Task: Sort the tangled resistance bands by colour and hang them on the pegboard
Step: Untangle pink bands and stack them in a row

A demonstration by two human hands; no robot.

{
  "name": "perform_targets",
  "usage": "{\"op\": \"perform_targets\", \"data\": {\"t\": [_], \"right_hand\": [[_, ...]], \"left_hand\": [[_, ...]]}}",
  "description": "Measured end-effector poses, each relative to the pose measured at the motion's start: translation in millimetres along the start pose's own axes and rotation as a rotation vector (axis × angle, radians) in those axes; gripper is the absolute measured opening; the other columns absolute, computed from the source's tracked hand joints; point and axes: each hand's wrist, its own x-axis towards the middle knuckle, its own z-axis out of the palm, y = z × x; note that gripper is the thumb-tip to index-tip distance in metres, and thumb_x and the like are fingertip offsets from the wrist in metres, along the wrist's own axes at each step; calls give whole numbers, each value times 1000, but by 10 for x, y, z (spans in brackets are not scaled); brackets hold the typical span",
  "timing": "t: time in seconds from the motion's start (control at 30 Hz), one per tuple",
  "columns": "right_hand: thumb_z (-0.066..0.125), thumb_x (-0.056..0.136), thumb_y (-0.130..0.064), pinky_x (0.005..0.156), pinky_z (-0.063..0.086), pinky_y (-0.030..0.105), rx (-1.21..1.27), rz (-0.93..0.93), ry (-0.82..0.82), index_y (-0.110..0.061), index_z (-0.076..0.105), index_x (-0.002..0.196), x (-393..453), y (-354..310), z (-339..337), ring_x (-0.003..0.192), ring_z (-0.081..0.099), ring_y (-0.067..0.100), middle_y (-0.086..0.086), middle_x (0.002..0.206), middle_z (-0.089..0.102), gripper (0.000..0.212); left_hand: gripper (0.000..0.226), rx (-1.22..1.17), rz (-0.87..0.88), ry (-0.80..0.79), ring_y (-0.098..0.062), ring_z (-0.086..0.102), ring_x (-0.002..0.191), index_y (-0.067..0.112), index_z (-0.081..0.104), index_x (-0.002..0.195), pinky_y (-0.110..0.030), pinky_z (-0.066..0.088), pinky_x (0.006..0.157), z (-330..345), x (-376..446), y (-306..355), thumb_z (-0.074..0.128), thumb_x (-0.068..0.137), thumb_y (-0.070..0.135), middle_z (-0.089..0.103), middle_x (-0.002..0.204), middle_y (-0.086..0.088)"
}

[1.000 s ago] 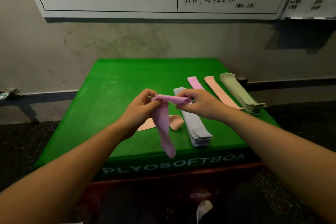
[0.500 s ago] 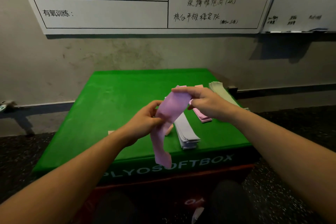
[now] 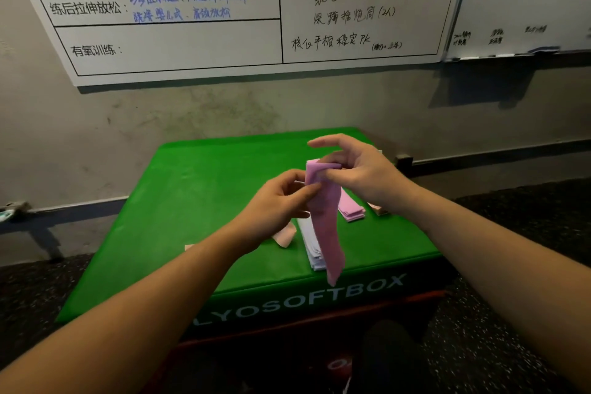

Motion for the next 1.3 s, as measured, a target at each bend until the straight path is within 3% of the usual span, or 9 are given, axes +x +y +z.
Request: {"op": "perform_targets", "data": {"t": [0.13, 0.3, 0.5, 0.63, 0.83, 0.93, 1.07, 1.17, 1.3], "right_hand": [[63, 87, 12, 87, 51, 27, 62, 6, 98, -15, 57, 123, -42, 62, -127, 91, 63, 16, 18, 98, 69, 45], [66, 88, 3, 78, 56, 26, 210, 124, 225, -19, 56, 126, -154, 226, -325, 88, 66, 12, 8, 101, 68, 44], [68, 90, -16, 69, 55, 25, 217, 245, 268, -18, 72, 102, -282, 517, -493, 86, 69, 11, 1, 95, 74, 12], [64, 93, -11, 62, 52, 19, 194, 245, 330, -20, 72, 95, -269, 633, -595, 76, 67, 4, -7, 84, 73, 12], [62, 96, -16, 50, 45, 14, 201, 259, 348, -19, 69, 102, -246, 790, -706, 66, 63, -2, -4, 83, 70, 10], [61, 97, -24, 53, 47, 17, 227, 301, 339, -21, 65, 108, -231, 913, -770, 69, 66, 2, -6, 84, 73, 12], [73, 88, -25, 81, 56, 48, 162, 377, 230, -20, 65, 106, -265, 1201, -834, 88, 66, 19, 19, 101, 73, 19], [66, 93, -14, 80, 54, 40, 161, 439, 211, -7, 67, 107, -295, 1416, -855, 87, 64, 21, 19, 99, 72, 16], [64, 95, -28, 68, 44, 38, 108, 508, 221, 3, 63, 107, -281, 1632, -882, 78, 54, 22, 16, 89, 60, 33]], "left_hand": [[20, -27, -25, 34, -19, 57, 76, 3, 64, 108, -31, 54, 72, 162, 142, 62, 55, 101, 20, 61, 92, -10], [9, -89, -61, 35, -7, 63, 71, 15, 64, 98, -22, 52, 63, 387, 328, 40, 56, 99, 12, 68, 85, 2], [12, -227, -109, 75, -14, 70, 84, 14, 62, 102, -30, 59, 71, 559, 517, -12, 57, 97, 5, 75, 94, -4], [20, -234, -167, 54, -25, 69, 98, 12, 59, 110, -44, 56, 89, 659, 636, -49, 62, 92, 2, 71, 114, -18], [19, -149, -102, 125, -17, 69, 92, 15, 68, 109, -33, 58, 73, 839, 947, -121, 61, 97, 27, 73, 102, -6], [22, -213, -133, 146, -17, 66, 88, 12, 68, 113, -30, 55, 69, 891, 1157, -144, 58, 99, 26, 72, 102, -7], [21, -346, -190, 227, -13, 64, 82, 19, 68, 110, -23, 51, 61, 871, 1500, -142, 55, 100, 32, 72, 98, 1], [24, -367, -240, 310, -16, 63, 89, 20, 67, 107, -27, 50, 64, 806, 1798, -188, 59, 97, 40, 70, 99, 1], [25, -354, -291, 400, -19, 63, 88, 17, 66, 101, -31, 53, 70, 688, 2175, -342, 63, 94, 41, 69, 97, -1]]}}
